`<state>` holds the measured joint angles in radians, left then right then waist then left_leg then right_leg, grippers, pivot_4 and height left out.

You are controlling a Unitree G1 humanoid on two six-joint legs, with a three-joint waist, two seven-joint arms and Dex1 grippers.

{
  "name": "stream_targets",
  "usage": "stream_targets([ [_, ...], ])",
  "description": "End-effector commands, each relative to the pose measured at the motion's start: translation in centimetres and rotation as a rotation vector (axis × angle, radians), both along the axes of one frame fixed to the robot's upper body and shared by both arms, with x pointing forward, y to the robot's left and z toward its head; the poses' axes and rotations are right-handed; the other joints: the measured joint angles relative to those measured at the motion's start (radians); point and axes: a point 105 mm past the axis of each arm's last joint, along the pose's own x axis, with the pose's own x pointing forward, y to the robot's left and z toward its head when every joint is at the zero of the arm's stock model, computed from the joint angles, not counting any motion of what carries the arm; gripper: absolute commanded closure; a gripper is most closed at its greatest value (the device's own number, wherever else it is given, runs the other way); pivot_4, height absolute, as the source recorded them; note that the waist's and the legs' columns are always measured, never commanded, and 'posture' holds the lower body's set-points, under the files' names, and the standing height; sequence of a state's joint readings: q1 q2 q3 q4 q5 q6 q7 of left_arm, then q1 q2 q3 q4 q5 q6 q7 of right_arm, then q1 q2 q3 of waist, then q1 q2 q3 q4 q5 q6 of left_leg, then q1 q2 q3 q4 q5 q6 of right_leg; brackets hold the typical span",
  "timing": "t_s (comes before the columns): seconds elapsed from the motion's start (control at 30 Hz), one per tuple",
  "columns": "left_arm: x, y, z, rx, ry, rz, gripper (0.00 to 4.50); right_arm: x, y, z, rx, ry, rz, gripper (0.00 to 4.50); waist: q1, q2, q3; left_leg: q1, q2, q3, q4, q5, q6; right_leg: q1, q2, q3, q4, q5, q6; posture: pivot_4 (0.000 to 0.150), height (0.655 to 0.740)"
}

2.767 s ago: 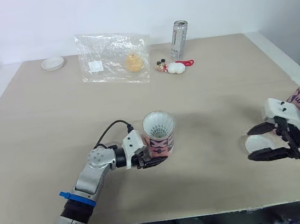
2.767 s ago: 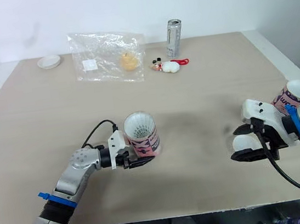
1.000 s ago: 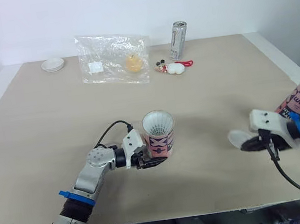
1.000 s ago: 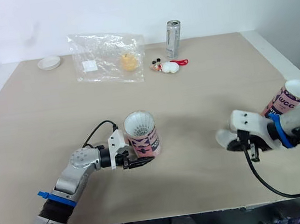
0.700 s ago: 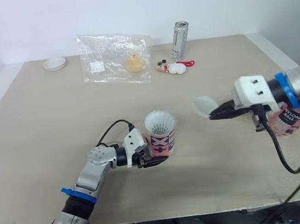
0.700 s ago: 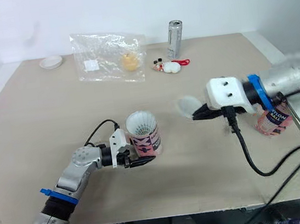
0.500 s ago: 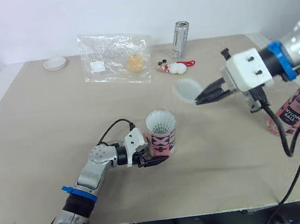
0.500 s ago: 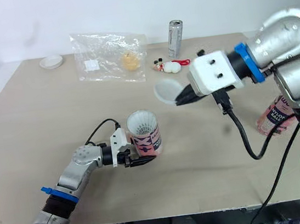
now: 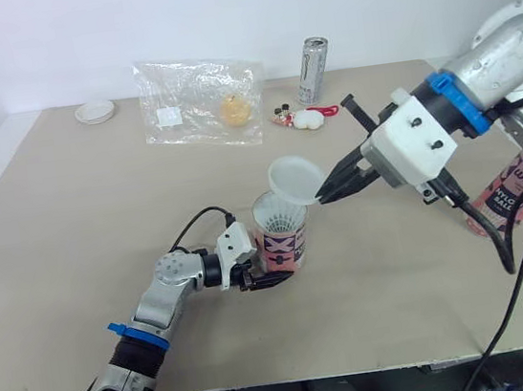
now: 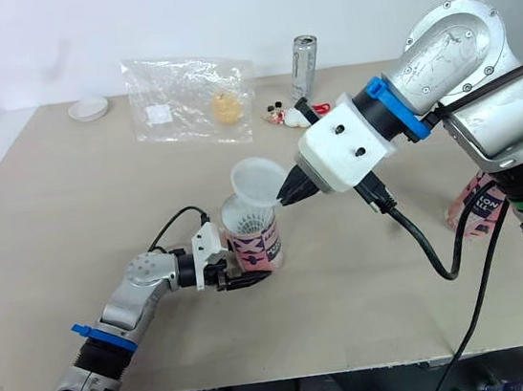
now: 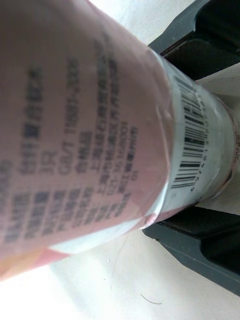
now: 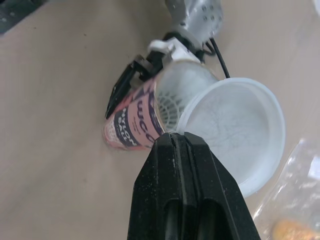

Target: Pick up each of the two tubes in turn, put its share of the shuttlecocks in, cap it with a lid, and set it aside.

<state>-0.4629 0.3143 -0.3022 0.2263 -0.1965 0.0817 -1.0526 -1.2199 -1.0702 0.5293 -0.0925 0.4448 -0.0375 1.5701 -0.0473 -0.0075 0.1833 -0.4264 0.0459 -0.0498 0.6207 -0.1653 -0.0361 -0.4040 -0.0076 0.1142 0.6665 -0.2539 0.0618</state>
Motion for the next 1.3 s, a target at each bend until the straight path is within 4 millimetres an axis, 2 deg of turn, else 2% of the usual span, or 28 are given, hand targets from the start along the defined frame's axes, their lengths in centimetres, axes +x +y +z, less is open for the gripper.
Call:
stream_targets([
  [0.03,0.5,0.8,-1.6,0.056,0.043,0.055,1.48,-0.9,0.3,0.5,-0.029,-0.004,0.079,4.47,0.0,0.0,0.0,0.0,0.0,0.0,0.0,0.0,0.0,0.0,0.0,0.0,0.0,0.0,0.0,0.15,0.74],
  [0.5,0.3,0.8,-1.7,0.05,0.046,0.057,1.48,0.4,2.0,-0.3,-0.068,-0.002,0.127,4.47,0.001,0.0,0.0,0.0,0.0,0.001,0.0,0.0,0.0,-0.001,0.0,0.0,0.0,0.001,-0.001,0.15,0.74],
  [1.3,0.4,0.9,-1.7,0.045,0.06,0.078,1.48,0.6,2.0,-1.2,-0.1,0.018,0.148,4.47,0.0,0.0,0.0,0.0,0.001,0.002,0.0,0.0,0.0,-0.001,0.0,0.001,0.0,0.001,-0.001,0.15,0.74],
])
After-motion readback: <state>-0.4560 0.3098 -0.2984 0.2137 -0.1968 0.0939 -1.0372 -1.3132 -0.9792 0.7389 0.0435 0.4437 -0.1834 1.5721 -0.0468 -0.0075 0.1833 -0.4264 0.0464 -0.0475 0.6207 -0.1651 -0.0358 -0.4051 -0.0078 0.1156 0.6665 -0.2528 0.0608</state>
